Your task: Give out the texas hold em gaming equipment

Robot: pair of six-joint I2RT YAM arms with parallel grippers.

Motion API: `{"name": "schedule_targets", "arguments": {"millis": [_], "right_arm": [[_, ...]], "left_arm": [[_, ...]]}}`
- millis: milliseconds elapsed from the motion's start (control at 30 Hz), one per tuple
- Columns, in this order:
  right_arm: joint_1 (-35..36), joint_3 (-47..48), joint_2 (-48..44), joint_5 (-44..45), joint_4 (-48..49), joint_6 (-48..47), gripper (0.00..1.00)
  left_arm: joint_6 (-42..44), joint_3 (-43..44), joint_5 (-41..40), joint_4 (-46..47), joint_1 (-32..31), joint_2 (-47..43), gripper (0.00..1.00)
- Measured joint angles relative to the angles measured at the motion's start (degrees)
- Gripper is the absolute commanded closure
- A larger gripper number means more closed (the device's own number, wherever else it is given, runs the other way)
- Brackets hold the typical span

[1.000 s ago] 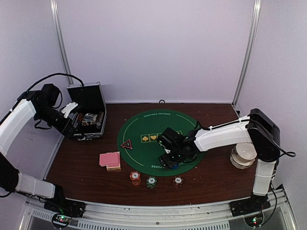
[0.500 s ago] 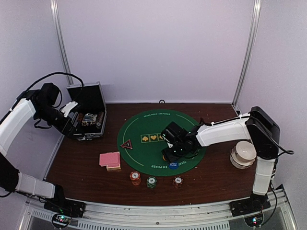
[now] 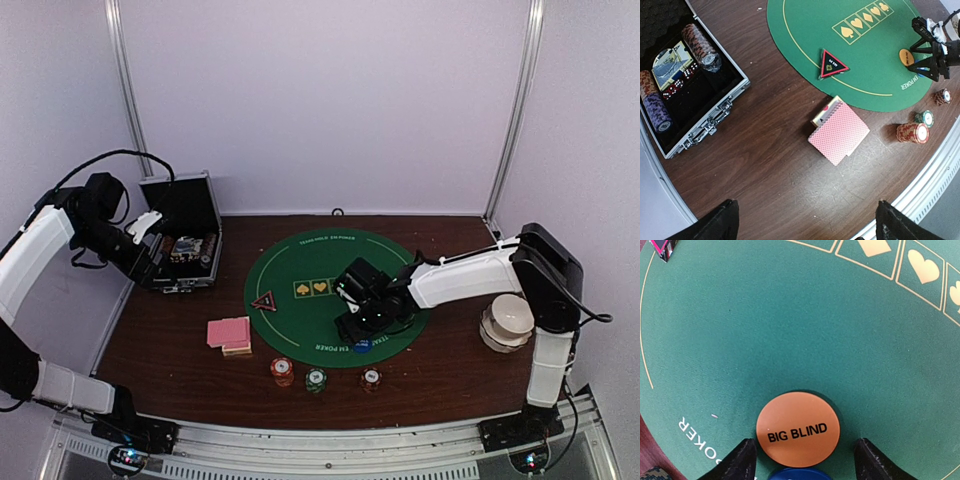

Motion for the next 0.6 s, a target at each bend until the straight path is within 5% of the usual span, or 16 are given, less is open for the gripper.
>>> {"name": "schedule_targets", "arguments": {"millis": [600], "right_arm": [[0.17, 2.51, 1.75, 2.49, -1.81, -0.26, 0.52]], "left_arm": [[0.00, 1.05, 0.42, -0.09, 0.00, 0.00, 0.02]]}}
